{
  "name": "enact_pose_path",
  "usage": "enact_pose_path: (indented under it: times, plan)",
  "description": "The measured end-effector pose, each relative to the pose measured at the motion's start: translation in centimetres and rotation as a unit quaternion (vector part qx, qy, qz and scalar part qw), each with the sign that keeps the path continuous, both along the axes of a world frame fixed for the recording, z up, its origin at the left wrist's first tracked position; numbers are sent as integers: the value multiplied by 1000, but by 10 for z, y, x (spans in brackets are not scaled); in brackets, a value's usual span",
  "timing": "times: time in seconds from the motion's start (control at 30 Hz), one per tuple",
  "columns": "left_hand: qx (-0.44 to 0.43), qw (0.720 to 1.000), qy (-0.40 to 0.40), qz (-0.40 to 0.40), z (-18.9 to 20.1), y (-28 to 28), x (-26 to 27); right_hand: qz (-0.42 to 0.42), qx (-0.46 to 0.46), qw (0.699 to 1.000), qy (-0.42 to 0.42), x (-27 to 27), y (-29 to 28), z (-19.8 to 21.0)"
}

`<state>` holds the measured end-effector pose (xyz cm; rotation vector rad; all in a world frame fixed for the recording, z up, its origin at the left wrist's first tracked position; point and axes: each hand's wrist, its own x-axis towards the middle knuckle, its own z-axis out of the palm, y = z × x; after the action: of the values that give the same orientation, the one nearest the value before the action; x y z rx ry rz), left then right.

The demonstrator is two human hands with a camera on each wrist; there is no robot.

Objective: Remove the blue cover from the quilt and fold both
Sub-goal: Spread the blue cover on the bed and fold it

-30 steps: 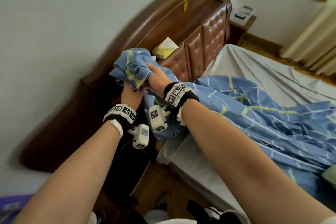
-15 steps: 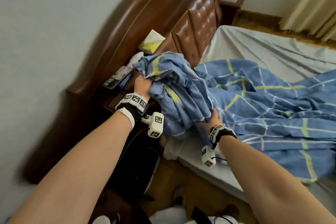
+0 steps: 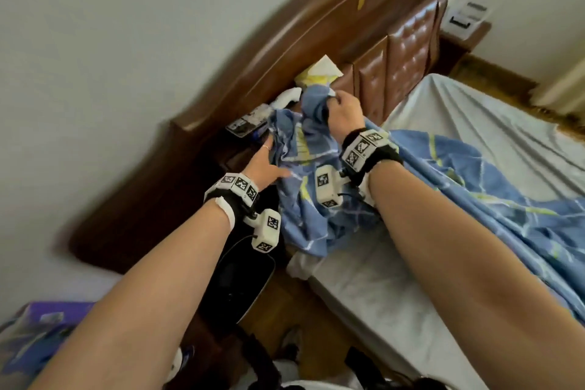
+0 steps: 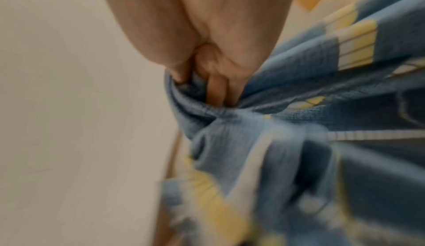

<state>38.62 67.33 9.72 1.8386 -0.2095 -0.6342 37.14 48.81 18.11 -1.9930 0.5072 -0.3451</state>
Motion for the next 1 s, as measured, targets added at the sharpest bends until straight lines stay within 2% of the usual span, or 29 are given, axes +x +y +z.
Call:
enact_pose_path:
  times: [0.07,0.1,0.17,0.23,0.3,0.37,0.43,0.5,0.6,0.67,0.77,1.0]
  plan:
    - [-12,999,-27,22,9,1,-5,105,50,993,-27,19,47,37]
    - [-54,997,-19,54,15,3,-5,144,90,985,-32,24,67,49]
    - [-153,982,-14,109,26,6,-1,177,180,967,-33,28,89,57]
    - [-183,973,-26,139,24,5,10,176,264,948,-18,18,81,51]
    - [-144,978,-31,148,22,-6,13,156,320,934,2,0,55,36]
    - [-46,990,-63,120,18,-32,10,113,355,928,17,-24,19,19]
    - [43,994,-90,51,8,-70,-1,52,314,947,48,-60,-26,-2]
    - [88,993,-73,-19,3,-112,-20,-12,258,962,86,-105,-76,-30]
    - [118,989,-34,-81,-11,-177,-50,-78,231,957,156,-176,-141,-75]
    - [116,985,-38,-120,-20,-215,-70,-124,252,944,176,-213,-174,-92]
    - [103,982,-29,-157,-24,-266,-100,-151,257,938,178,-251,-211,-105]
    - [157,962,-32,-220,-47,-373,-170,-167,246,941,163,-312,-302,-126]
